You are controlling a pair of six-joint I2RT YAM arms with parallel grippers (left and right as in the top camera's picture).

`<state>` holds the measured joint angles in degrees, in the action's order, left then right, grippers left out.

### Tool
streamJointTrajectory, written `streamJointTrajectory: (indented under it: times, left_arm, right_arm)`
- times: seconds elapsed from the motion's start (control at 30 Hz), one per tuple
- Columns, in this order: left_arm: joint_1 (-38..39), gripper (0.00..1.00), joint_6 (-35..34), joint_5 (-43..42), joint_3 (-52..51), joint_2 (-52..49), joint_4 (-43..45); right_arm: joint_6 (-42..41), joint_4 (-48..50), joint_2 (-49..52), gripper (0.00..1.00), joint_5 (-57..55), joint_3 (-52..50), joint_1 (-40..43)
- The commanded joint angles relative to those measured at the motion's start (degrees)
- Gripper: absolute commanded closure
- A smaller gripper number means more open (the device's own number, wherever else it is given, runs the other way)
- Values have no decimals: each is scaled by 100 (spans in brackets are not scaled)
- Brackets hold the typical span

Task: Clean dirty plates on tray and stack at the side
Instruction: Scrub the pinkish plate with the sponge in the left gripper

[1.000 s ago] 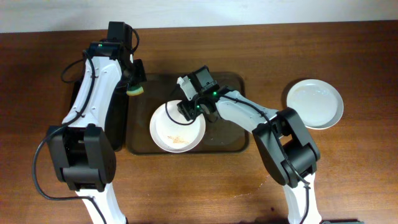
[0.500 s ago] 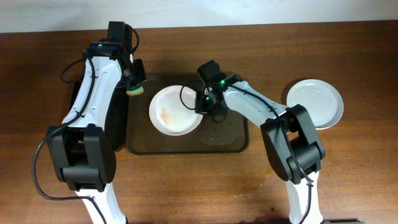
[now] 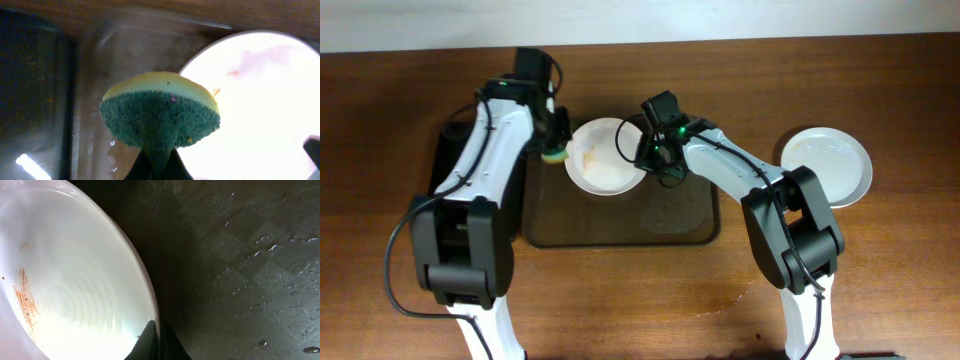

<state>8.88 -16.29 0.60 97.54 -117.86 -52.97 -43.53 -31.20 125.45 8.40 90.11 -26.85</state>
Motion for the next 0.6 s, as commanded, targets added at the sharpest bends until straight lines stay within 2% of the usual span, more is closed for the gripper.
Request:
streamJointTrajectory:
  times: [0.0,0.13,0.27,0.33,0.43,0.57]
  left_arm:
    - [308,100,431,-83,-529,-31,595]
    - [531,99,1598,-83,-1517,-42,2352]
    - [531,99,1661,-83,-2411,-42,3987]
    - [549,100,1663,-85,-2612,-42,4223]
    - [575,99,2385,-439,-2632,-42,4336]
    - [575,100,2503,-424,-2632,-87,5425]
  right_arm:
    - [-48,-4,127,96,-160,-20,35]
    - [-26,-2,127,96,-160,-20,35]
    - [-26,-2,127,96,-160,-20,35]
    - [-26,2,127,96,-160,-20,35]
    - [-26,17,127,96,-160,-20,35]
    - [-26,15,127,96,-160,-20,35]
